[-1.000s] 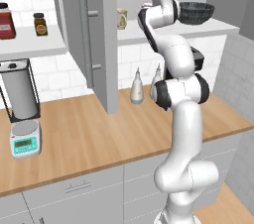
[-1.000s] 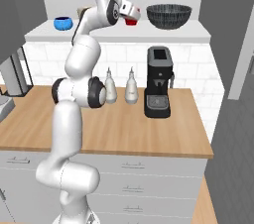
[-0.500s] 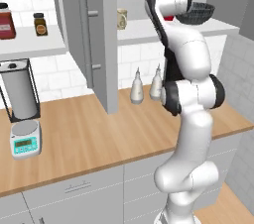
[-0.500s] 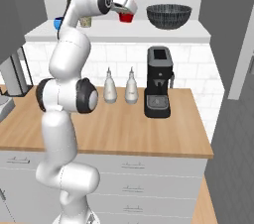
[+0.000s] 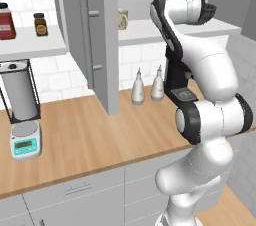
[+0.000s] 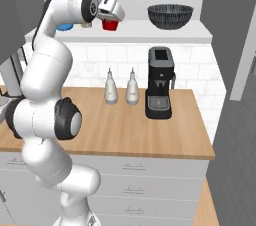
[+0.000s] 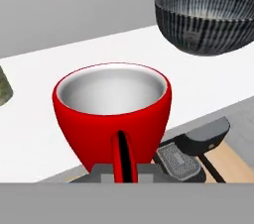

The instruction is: Gather all objects into one cabinet and sort the glasses and bowls to opposite sides.

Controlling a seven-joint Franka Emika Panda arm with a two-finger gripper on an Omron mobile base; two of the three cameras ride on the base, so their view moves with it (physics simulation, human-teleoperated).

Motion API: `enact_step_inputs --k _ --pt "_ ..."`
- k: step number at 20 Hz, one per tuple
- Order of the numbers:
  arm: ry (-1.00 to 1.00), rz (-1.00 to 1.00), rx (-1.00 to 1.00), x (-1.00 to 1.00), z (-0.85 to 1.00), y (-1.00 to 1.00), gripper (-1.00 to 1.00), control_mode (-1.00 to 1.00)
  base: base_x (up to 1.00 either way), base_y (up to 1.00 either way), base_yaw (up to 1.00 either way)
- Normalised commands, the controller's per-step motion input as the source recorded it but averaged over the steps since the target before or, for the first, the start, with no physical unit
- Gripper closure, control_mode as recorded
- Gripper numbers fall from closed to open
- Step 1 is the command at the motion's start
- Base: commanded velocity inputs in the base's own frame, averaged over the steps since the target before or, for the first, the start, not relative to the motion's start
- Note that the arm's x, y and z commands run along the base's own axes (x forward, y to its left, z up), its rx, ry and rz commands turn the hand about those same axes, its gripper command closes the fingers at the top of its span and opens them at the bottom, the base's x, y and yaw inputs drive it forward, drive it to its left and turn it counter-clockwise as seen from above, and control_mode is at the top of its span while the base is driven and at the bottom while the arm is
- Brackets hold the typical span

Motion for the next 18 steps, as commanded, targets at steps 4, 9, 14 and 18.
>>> enact_step_inputs --k 4,9,14,18 --pt "0.0 0.34 0.0 -0.39 -0.15 0.71 1.0 -1.0 0.0 0.0 0.0" --pt "0.0 0.33 0.0 0.17 -0.14 0.6 1.0 -1.0 0.0 0.0 0.0" --pt "0.0 0.27 0.0 0.54 -0.06 0.44 1.0 -1.0 0.0 0.0 0.0" --pt "-0.02 0.18 0.0 0.6 -0.02 0.36 1.0 -1.0 0.0 0.0 0.0"
